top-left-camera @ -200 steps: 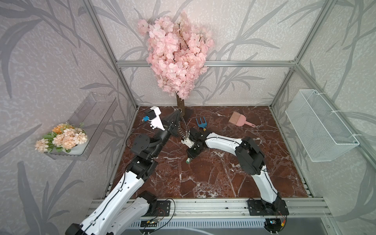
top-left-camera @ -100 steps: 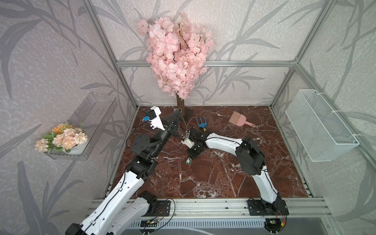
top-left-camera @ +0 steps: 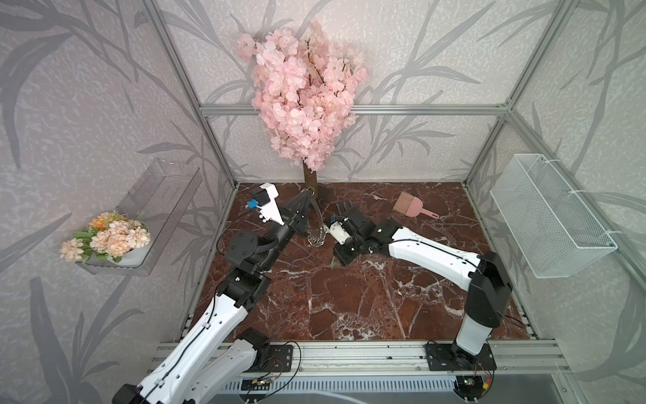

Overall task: Attach keys to a key ring
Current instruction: Insert the key onto the keyring.

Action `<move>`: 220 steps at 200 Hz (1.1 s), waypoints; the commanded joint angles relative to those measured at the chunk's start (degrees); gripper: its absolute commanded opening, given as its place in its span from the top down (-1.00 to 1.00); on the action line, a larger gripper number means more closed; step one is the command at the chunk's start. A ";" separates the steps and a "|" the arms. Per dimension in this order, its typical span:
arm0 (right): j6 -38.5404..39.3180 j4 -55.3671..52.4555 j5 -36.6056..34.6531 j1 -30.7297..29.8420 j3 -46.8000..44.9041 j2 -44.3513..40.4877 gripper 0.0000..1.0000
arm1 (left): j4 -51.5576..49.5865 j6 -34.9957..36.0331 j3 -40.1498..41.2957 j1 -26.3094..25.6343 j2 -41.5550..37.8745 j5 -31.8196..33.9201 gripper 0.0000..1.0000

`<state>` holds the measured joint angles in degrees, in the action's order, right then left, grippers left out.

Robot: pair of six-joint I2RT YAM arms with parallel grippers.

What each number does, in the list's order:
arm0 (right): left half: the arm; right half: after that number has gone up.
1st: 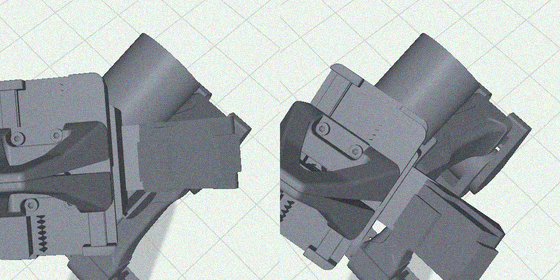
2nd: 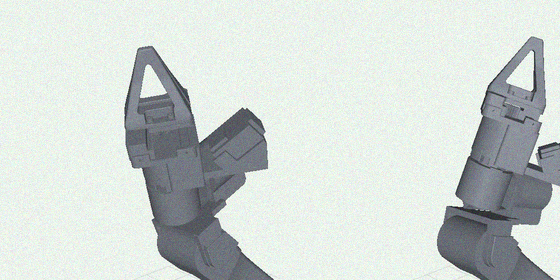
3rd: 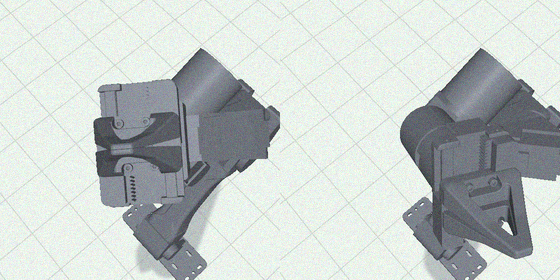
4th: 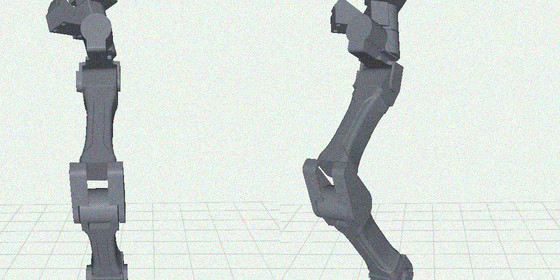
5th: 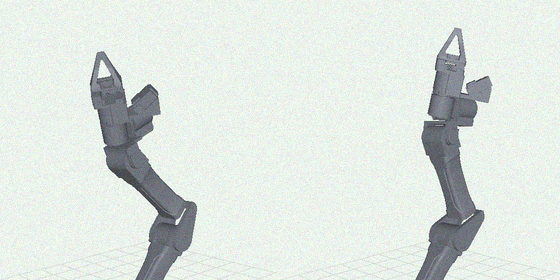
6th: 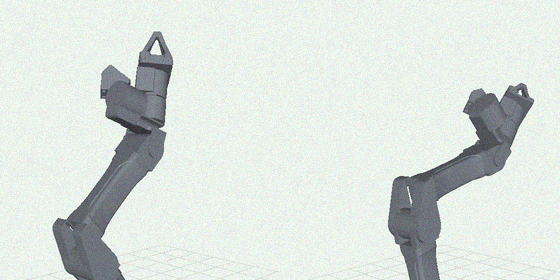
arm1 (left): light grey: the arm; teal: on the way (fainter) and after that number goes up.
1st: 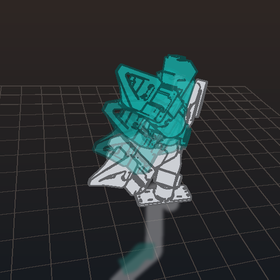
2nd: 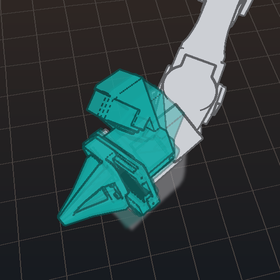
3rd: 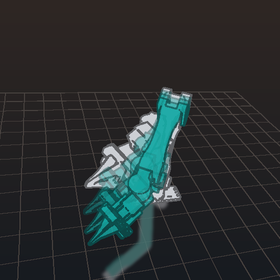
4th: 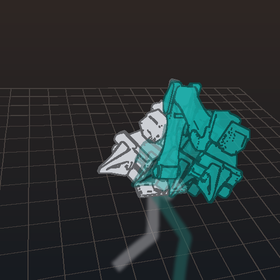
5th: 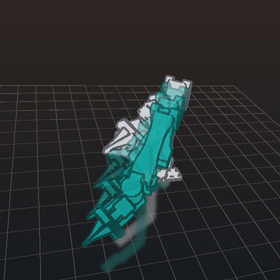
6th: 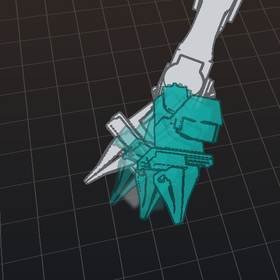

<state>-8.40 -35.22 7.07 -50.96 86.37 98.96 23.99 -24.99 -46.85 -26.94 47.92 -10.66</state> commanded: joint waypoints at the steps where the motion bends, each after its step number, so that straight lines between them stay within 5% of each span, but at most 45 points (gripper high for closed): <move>1: 0.82 -1.49 -6.59 -0.19 -1.12 -6.99 1.00 | 2.33 0.67 -3.60 0.37 0.02 -5.34 1.00; 37: 2.43 -2.37 -9.49 0.21 1.98 -14.36 1.00 | 1.48 0.31 -6.34 0.31 1.07 -11.98 1.00; 111: 5.85 -1.89 -2.93 0.71 13.15 -18.18 1.00 | 2.27 -3.03 -9.30 0.39 4.24 -23.26 1.00; 155: 5.99 -1.34 -0.37 0.70 16.55 -18.55 1.00 | 2.39 -2.93 -9.61 0.27 4.59 -23.43 1.00; 220: 5.02 1.16 1.99 0.69 19.11 -18.15 1.00 | -3.99 8.05 -11.10 -0.55 4.60 -20.45 1.00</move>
<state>-3.11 -36.91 7.64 -50.52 103.46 81.47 20.80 -23.07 -55.48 -27.03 52.99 -32.53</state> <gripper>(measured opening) 0.060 0.045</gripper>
